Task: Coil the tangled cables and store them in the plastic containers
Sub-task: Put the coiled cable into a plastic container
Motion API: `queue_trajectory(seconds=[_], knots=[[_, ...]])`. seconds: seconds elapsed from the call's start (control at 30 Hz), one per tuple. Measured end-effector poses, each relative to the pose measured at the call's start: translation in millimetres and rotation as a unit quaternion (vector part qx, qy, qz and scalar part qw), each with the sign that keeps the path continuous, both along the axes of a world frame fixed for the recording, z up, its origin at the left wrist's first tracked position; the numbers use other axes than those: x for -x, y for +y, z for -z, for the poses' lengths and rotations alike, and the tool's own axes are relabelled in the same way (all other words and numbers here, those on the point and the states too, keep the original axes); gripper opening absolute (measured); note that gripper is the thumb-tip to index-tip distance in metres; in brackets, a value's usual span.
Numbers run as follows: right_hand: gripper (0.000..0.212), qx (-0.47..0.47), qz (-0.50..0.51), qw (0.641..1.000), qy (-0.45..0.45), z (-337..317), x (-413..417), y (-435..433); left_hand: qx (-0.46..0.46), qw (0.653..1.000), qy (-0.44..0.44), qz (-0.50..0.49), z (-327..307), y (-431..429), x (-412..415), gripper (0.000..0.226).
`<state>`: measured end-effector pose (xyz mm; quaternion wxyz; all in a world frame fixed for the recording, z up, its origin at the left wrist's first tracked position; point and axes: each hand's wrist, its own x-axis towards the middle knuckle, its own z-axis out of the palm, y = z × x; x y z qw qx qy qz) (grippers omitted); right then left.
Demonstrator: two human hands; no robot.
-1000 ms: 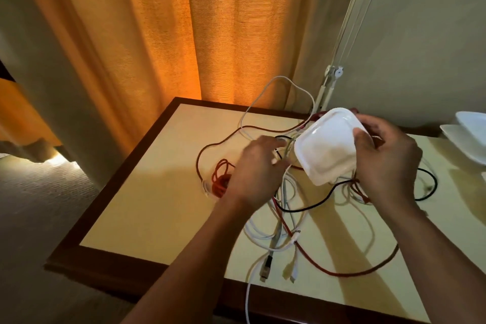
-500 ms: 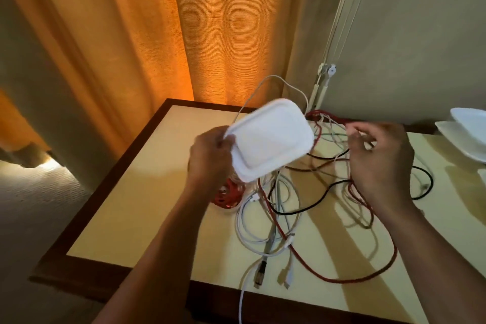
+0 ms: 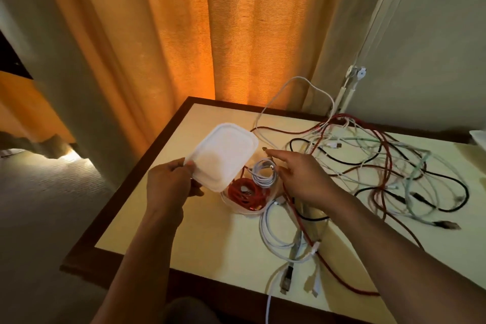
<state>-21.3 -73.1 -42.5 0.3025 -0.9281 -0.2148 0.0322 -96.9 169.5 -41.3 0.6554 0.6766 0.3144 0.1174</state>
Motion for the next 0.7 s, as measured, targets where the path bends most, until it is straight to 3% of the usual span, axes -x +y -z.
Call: queue_trajectory(seconds=[0.13, 0.33, 0.6, 0.7], knots=[[0.046, -0.013, -0.026, 0.999, -0.035, 4, 7, -10, -0.001, 1.0, 0.014, 0.001, 1, -5, 0, 0.026], [0.038, 0.071, -0.043, 0.996, -0.026, 11, 12, -13, -0.01, 0.999, 0.028, 0.02, 0, -15, 2, 0.029], [0.034, -0.155, 0.117, 0.98, -0.042, -2, 15, -8, -0.053, 0.996, 0.051, 0.052, 0, -21, 9, 0.024], [0.039, -0.17, 0.123, 0.978, 0.01, -16, 9, -1, -0.087, 0.992, 0.055, 0.068, 2, -23, 11, 0.027]])
